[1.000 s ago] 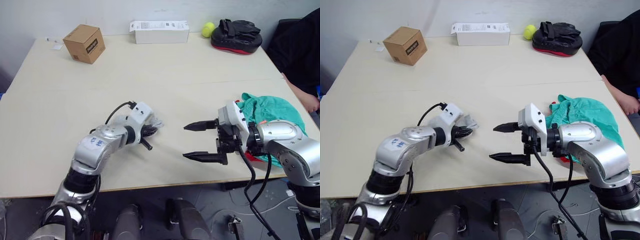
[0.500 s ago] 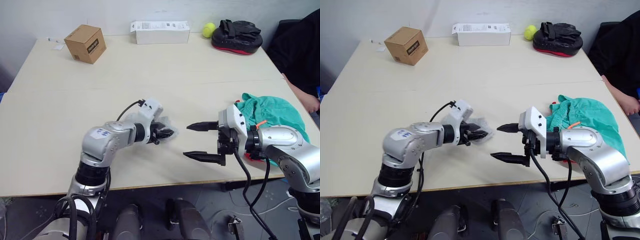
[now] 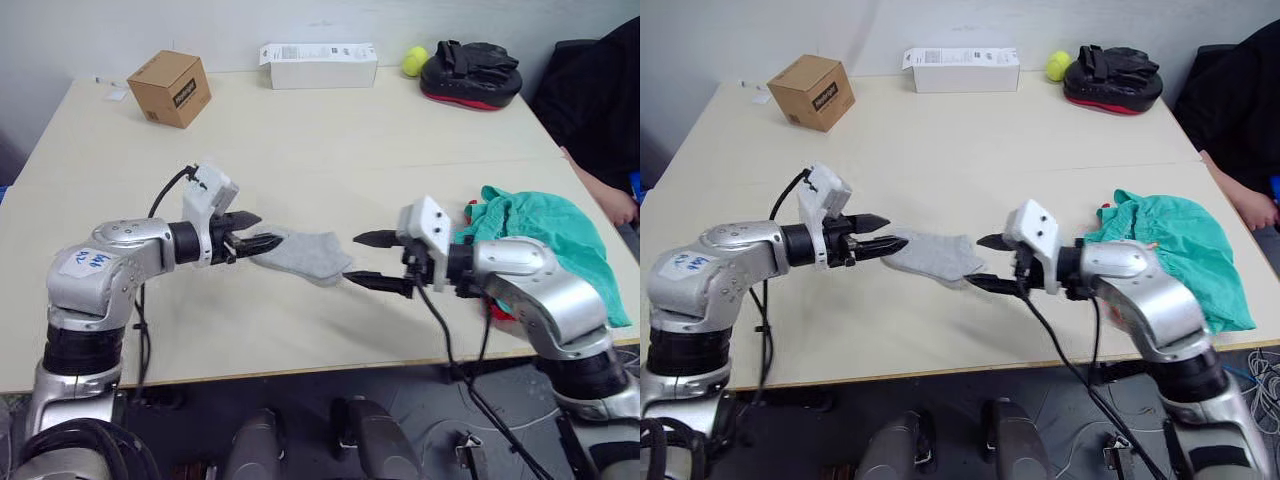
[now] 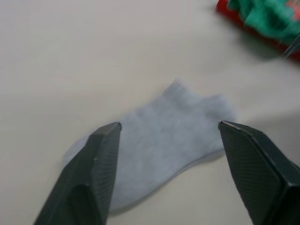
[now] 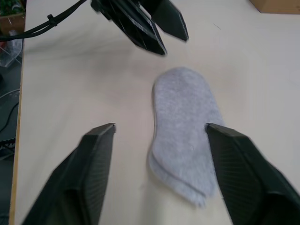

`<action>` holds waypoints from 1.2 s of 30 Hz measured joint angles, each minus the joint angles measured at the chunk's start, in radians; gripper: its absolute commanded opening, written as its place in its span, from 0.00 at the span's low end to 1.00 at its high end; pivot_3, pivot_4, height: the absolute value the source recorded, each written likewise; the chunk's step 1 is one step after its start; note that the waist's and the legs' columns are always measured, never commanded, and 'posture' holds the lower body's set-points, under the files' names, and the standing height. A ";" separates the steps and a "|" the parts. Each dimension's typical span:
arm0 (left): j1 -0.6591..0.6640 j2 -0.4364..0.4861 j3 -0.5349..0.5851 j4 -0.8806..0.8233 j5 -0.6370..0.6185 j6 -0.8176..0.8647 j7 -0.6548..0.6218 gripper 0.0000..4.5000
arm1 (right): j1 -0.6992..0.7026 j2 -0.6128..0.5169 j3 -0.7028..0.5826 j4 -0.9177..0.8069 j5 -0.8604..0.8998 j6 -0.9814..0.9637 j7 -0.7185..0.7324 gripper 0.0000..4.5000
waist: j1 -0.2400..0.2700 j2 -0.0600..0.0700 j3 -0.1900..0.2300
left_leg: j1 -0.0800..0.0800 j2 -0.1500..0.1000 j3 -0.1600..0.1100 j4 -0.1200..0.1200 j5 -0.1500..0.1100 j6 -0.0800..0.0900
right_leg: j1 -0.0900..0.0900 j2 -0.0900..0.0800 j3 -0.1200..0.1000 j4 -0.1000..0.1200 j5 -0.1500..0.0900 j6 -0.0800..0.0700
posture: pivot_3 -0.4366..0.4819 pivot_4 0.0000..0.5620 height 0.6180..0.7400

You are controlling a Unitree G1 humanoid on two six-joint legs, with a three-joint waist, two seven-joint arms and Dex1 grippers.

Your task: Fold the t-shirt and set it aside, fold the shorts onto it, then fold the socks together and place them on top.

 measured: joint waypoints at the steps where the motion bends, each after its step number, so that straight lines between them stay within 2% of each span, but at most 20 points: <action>1: -0.007 0.002 -0.046 0.062 0.045 -0.078 -0.021 0.44 | -0.024 0.032 0.032 0.038 -0.035 -0.009 -0.019 0.39 | 0.000 0.000 0.000 | 0.000 0.000 0.000 0.000 0.000 0.001 | 0.000 0.000 0.000 0.000 0.000 0.000 | 0.48 0.27 1.00; 6: -0.053 -0.023 -0.165 0.278 0.185 -0.336 -0.086 0.06 | -0.081 0.133 0.148 0.197 -0.183 -0.084 -0.083 0.00 | 0.002 0.000 0.000 | -0.005 -0.001 0.003 0.002 -0.003 0.005 | -0.005 -0.003 -0.001 0.001 0.000 0.000 | 0.48 0.27 1.00; 7: -0.069 -0.034 -0.168 0.312 0.198 -0.365 -0.091 0.00 | -0.094 0.156 0.165 0.240 -0.212 -0.100 -0.095 0.00 | 0.002 0.000 0.000 | -0.006 -0.001 0.004 0.002 -0.003 0.005 | -0.007 -0.003 -0.001 0.002 0.000 0.000 | 0.48 0.27 1.00; 11: -0.103 -0.072 -0.170 0.353 0.236 -0.418 -0.097 0.00 | -0.150 0.248 0.200 0.381 -0.291 -0.150 -0.137 0.00 | -0.003 -0.001 0.000 | -0.014 0.000 0.006 0.006 -0.002 0.005 | -0.016 -0.003 0.000 0.006 0.000 0.001 | 0.48 0.27 1.00; 17: -0.103 -0.080 -0.170 0.352 0.270 -0.403 -0.098 0.00 | -0.187 0.315 0.211 0.518 -0.390 -0.191 -0.185 0.00 | -0.004 -0.001 0.000 | -0.013 0.000 0.006 0.007 -0.002 0.004 | -0.016 -0.002 0.000 0.008 0.000 0.001 | 0.48 0.27 1.00; 21: -0.073 -0.052 -0.169 0.297 0.274 -0.348 -0.120 0.00 | -0.177 0.281 0.215 0.497 -0.422 -0.188 -0.151 0.00 | -0.007 -0.001 -0.001 | -0.009 0.000 0.006 0.007 -0.002 0.004 | -0.013 -0.003 0.001 0.010 0.000 0.001 | 0.48 0.27 1.00; 27: -0.023 -0.013 -0.123 0.200 0.246 -0.214 -0.136 0.00 | -0.096 0.205 0.201 0.375 -0.417 -0.161 -0.077 0.00 | -0.011 -0.001 -0.001 | -0.005 0.000 0.007 0.004 -0.002 0.004 | -0.011 -0.002 0.002 0.010 0.000 0.001 | 0.48 0.27 1.00; 30: -0.022 -0.010 -0.075 0.190 0.195 -0.145 -0.145 0.15 | -0.072 0.202 0.196 0.350 -0.415 -0.160 -0.072 0.00 | -0.016 -0.001 -0.001 | -0.004 0.001 0.006 0.004 -0.001 0.003 | -0.011 -0.001 0.002 0.012 0.000 0.000 | 0.48 0.27 1.00; 35: -0.028 -0.010 -0.018 0.187 0.125 -0.096 -0.176 0.49 | -0.059 0.222 0.182 0.348 -0.416 -0.151 -0.087 0.00 | -0.021 -0.001 -0.001 | -0.004 0.000 0.006 0.004 0.001 0.000 | -0.011 -0.001 0.002 0.012 0.000 0.000 | 0.48 0.27 1.00; 36: -0.036 -0.013 -0.007 0.187 0.107 -0.095 -0.184 0.49 | -0.059 0.225 0.181 0.349 -0.416 -0.149 -0.090 0.00 | -0.022 -0.002 -0.001 | -0.004 0.000 0.006 0.004 0.001 0.000 | -0.011 -0.001 0.002 0.012 0.000 0.000 | 0.48 0.27 1.00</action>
